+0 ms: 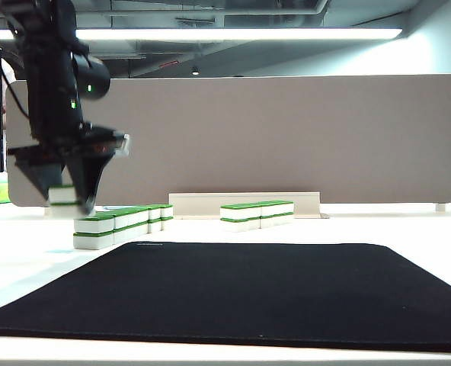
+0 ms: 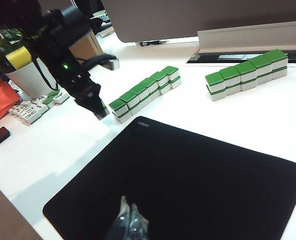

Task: Take a mahjong tile from the mahjong wall and then place it on the table close to you.

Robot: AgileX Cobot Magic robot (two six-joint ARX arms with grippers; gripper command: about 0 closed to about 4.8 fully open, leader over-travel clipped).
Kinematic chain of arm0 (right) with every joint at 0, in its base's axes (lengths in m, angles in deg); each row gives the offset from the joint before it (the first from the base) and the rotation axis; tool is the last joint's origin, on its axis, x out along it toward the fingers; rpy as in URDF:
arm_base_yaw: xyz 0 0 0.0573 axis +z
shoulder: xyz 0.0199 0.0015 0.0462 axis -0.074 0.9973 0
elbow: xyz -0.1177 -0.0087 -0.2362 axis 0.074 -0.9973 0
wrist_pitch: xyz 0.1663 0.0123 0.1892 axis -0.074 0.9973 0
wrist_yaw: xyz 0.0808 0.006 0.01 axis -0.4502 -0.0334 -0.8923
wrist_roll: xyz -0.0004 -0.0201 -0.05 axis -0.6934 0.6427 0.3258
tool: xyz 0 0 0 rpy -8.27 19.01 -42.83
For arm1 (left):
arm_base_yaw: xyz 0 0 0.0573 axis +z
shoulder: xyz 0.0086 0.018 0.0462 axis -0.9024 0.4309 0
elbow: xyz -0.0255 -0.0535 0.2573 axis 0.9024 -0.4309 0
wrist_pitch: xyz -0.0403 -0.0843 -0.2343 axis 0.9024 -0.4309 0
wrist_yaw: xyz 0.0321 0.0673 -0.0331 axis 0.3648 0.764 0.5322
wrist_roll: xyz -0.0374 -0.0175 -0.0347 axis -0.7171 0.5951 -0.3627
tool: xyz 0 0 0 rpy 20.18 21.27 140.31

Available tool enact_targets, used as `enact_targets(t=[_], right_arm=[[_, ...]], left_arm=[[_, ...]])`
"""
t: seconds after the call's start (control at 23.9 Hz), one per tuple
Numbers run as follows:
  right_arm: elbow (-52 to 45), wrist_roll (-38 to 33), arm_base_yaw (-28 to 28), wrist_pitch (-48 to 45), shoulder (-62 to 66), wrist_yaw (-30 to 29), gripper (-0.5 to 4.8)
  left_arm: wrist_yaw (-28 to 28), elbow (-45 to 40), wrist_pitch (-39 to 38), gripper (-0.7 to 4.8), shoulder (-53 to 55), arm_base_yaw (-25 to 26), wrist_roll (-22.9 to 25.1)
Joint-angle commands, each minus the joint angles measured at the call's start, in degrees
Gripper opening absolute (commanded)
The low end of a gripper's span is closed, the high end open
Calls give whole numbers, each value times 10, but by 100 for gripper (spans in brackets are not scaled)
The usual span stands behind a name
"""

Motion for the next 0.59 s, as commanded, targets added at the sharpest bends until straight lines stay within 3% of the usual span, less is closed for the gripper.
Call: enact_targets(t=[0.04,0.25,0.38,0.59], right_arm=[[3,0,-1,-5,0,-1,-1],[3,0,0,-5,0,-1,-1],[3,0,0,-5,0,-1,-1],[3,0,0,-5,0,-1,-1]], left_arm=[[-44,4,-9,232,-27,-16,-1],[-45,4,-9,232,-44,-98,48],[-45,4,10,232,-43,-178,128],[-44,2,54,232,-43,-251,200]])
